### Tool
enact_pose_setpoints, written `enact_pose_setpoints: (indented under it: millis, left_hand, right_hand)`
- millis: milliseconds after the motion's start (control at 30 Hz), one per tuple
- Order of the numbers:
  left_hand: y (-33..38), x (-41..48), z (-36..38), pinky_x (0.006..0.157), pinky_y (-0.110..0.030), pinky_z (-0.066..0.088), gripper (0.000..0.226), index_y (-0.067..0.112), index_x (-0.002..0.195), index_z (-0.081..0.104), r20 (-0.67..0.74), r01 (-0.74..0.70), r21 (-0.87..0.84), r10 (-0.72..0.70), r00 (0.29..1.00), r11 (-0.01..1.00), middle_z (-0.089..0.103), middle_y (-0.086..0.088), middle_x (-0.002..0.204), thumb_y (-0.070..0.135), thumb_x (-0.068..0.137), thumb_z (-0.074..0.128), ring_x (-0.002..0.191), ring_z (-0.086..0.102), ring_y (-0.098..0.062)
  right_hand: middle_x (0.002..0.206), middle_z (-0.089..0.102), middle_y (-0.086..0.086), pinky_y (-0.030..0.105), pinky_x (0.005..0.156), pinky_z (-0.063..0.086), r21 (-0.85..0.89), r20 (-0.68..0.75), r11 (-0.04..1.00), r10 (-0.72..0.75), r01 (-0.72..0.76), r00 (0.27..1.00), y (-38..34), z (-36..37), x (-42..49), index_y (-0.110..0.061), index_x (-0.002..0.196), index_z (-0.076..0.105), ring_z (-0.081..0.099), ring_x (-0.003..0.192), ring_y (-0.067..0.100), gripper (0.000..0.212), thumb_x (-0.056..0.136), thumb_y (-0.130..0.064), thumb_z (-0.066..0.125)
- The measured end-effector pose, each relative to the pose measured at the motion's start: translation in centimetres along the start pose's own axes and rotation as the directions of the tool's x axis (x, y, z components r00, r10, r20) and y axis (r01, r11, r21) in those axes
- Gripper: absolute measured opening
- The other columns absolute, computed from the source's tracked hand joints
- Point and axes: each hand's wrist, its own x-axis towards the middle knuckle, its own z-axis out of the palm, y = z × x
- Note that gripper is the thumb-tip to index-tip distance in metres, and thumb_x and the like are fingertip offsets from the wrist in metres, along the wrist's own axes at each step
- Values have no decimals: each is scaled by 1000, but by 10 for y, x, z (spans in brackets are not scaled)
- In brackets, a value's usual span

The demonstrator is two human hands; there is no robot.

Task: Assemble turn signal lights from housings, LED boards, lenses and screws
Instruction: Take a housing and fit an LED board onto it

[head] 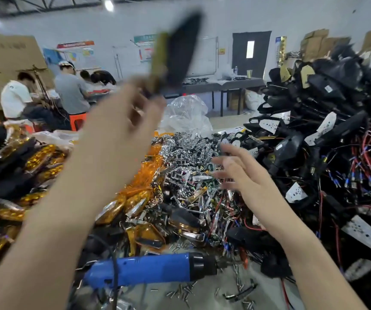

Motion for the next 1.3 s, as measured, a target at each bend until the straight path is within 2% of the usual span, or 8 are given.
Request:
enact_pose_setpoints:
  millis: [100,233,300,467,767,967,1067,1300]
  left_hand:
    - [-2,-36,34,77,-15,42,37,32,138,50,257,-106,211,50,965,972,58,12,103,33,102,45,89,54,-2]
    - [-18,-99,80,73,-30,43,42,27,137,58,387,-130,298,4,922,946,60,6,96,27,96,64,87,57,-19]
    - [-29,-120,95,73,-34,44,40,25,130,63,318,-114,315,9,948,942,62,6,91,26,91,71,83,58,-22]
    - [-51,-155,105,94,-29,32,43,25,125,65,226,-24,302,-47,973,953,67,10,105,46,98,38,101,61,-16]
    - [-57,-162,102,80,-25,43,30,28,102,67,188,-23,189,-14,982,982,59,13,94,42,99,41,85,57,-9]
    - [-54,-161,101,73,-18,40,16,26,97,62,213,-15,178,-24,977,984,60,17,86,32,97,47,75,56,-3]
    - [-55,-161,100,71,-19,41,14,26,103,63,230,-17,188,-27,973,982,58,15,89,28,94,52,77,54,-4]
    - [-61,-158,94,75,-34,47,30,22,106,67,166,-23,255,-21,986,967,57,6,97,35,96,42,86,55,-17]
  right_hand:
    - [135,66,-7,38,96,58,359,92,933,-35,-1,995,-3,16,-11,-46,139,53,65,125,23,53,91,-33,71]
    - [118,75,3,40,83,62,507,-120,857,180,-96,976,19,35,-37,-42,117,69,73,108,19,40,82,-25,75]
    - [115,76,4,41,81,63,461,-133,876,225,-140,965,32,38,-49,-35,111,70,74,104,17,28,88,-20,68]
    - [116,74,13,36,76,62,444,-198,871,322,-208,926,41,30,-54,-30,105,74,75,101,27,25,103,-11,58]
    - [114,73,27,38,65,62,683,-132,672,501,-288,855,40,32,-50,-10,110,68,76,95,37,17,103,-13,53]
    - [112,75,23,36,68,62,648,-135,715,449,-264,884,44,38,-51,-20,97,77,76,98,34,27,104,-17,52]
    - [111,75,22,35,69,63,636,-176,739,420,-223,890,45,37,-50,-13,110,70,76,97,33,20,103,-17,52]
    - [110,76,15,33,71,62,602,-250,784,364,-150,897,44,34,-50,-11,117,65,76,96,29,20,104,-20,52]
